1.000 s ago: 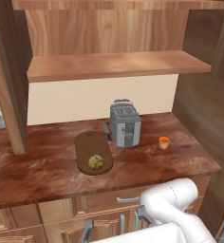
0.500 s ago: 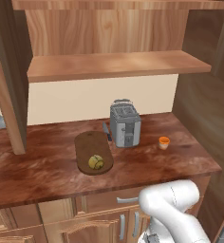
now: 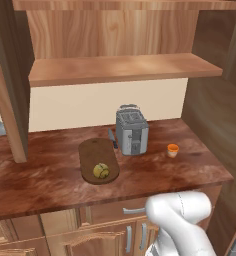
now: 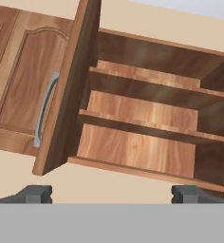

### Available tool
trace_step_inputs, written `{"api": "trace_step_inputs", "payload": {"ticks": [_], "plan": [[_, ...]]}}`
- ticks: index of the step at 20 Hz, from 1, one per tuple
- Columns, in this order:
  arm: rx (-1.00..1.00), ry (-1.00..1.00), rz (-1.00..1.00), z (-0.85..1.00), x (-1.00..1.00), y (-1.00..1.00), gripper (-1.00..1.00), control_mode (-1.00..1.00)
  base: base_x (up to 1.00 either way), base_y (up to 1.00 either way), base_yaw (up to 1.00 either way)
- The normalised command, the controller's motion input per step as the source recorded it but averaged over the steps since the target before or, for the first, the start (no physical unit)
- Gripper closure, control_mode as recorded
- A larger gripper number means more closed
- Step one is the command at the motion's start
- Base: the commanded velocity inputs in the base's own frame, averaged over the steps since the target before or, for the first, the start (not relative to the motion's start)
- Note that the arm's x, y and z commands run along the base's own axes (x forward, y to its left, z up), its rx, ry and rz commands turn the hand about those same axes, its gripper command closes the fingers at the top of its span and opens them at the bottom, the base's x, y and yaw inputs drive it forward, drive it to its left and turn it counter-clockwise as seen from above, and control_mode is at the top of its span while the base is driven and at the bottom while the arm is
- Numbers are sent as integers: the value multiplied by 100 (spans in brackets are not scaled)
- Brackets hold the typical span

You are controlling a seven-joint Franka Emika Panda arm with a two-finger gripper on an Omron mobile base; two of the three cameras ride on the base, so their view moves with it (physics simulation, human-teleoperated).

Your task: Pick the bread, place it on the cutting board, pick the jam, place it on the counter, and close the cabinet.

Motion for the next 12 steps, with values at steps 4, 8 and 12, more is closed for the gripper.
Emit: {"api": "trace_step_inputs", "payload": {"ticks": [4,8,12], "plan": [[0,0,0,0,0,18,-100,-100,0,0,0],[0,0,0,0,-9,0,-100,-100,0,0,0],[0,0,0,0,-3,0,-100,-100,0,0,0]]}}
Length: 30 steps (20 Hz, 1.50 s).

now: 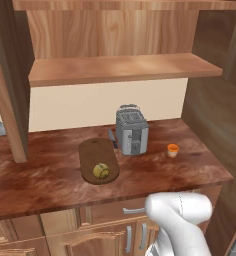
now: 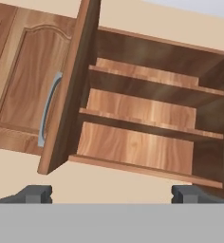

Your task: Pick the bread, place it on the cutting board, pick the jam, place it on the counter, and close the cabinet.

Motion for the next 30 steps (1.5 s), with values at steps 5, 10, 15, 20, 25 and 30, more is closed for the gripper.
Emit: {"api": "trace_step_inputs", "payload": {"ticks": [5,10,15,20,25,30], "plan": [[0,-1,0,0,0,2,-100,-100,0,0,0],[0,-1,0,0,0,9,-100,-100,0,0,0],[0,-1,0,2,0,11,-100,-100,0,0,0],[0,-3,0,7,0,10,-100,-100,0,0,0],[0,-3,0,5,0,10,-100,-100,0,0,0],[0,-2,0,1,0,16,-100,-100,0,0,0]]}}
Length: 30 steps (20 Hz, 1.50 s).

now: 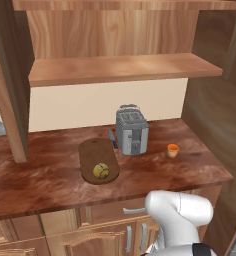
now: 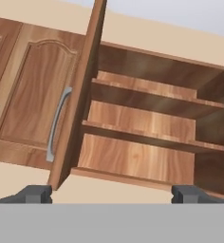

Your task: Pick the bread, place it on the cutting board, pick the jam, place it on the counter, and close the cabinet.

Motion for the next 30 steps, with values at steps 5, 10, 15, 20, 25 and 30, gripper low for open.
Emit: {"api": "trace_step_inputs", "payload": {"ticks": [5,10,15,20,25,30], "plan": [[0,0,0,3,0,15,-100,-100,0,0,0],[0,0,0,4,3,15,-100,-100,0,0,0],[0,0,0,1,17,14,-100,-100,0,0,0],[0,0,0,0,26,13,-100,-100,0,0,0],[0,0,0,0,28,14,-100,-100,0,0,0],[0,0,0,0,30,14,-100,-100,0,0,0]]}}
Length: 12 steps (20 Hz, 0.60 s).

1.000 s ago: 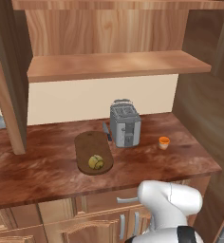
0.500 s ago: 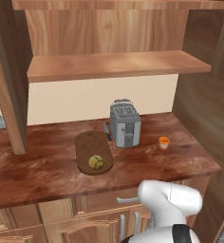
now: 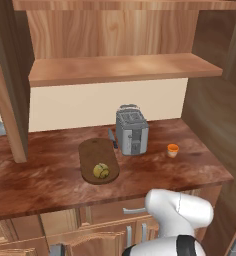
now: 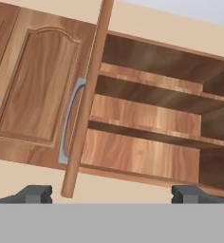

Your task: Pick the bread, place it on the cutting board, pick the jam, place it on the counter, and close the cabinet.

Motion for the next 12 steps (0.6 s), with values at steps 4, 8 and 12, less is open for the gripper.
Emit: {"api": "trace_step_inputs", "payload": {"ticks": [4,8,12], "plan": [[0,0,0,0,26,14,-100,-100,0,0,0],[0,0,-2,0,23,14,-100,-100,0,0,0],[0,0,-4,0,22,12,-100,-100,0,0,0]]}}
